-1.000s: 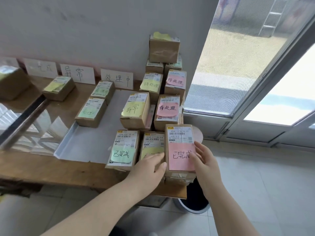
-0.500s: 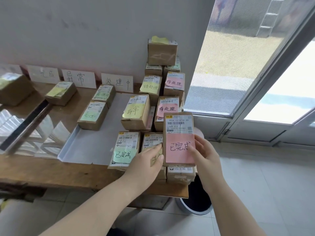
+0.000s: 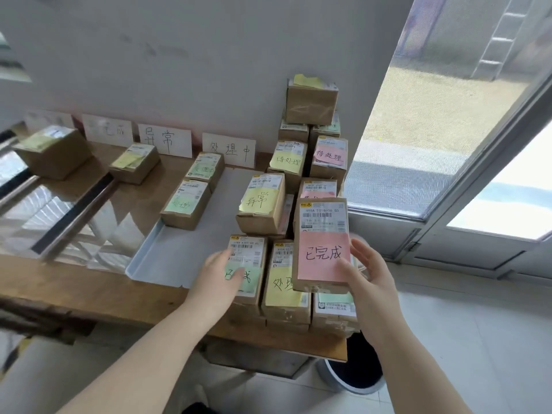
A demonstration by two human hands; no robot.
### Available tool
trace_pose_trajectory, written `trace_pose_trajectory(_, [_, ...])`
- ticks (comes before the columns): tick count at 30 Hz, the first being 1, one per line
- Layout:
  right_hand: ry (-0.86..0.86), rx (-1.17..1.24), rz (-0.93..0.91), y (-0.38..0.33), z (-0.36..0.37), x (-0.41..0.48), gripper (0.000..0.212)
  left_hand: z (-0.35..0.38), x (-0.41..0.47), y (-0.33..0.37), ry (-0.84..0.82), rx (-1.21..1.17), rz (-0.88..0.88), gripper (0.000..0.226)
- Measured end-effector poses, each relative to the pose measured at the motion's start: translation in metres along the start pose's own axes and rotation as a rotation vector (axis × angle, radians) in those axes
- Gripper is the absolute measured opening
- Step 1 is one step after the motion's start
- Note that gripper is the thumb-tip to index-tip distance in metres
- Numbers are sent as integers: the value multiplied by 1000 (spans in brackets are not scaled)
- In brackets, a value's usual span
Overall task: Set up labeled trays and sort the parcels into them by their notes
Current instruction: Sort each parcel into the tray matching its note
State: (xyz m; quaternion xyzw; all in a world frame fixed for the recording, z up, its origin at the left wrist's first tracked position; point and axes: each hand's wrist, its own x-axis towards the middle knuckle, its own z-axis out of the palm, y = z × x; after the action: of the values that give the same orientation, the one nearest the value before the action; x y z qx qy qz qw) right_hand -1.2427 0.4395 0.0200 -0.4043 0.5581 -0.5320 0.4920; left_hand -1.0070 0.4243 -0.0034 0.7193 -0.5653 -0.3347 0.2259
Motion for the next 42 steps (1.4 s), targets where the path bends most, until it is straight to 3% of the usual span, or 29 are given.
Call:
trace_pose_trajectory(5, [17,34,43,3,7,6,36,-2,20,-46,-116,-159,-329,77])
trace_pose_trajectory(10, [34,29,53,3,13,8,34,3,25,-64,-228,-370,-426,84])
trace_pose_trajectory(13, [44,20,52,1,15,8,33,7,36,-85,-267,-443,-411,116])
trace_pose_trajectory(15, [51,17,49,1,17,9,32,9,44,-98,-290,-484,-419,124])
trace_pose_trajectory(19, [60,13,49,1,18,10,32,-2,37,-82,-320,-531,-431,113])
trace_pose_trajectory(31, [3,18,30,0,22,13,33,-32,4,-68,-268,-662,-367,35])
trace_pose_trajectory(42, [23,4,-5,-4,66,-7,32,-86,-12,-95,-118,-776,-331,26])
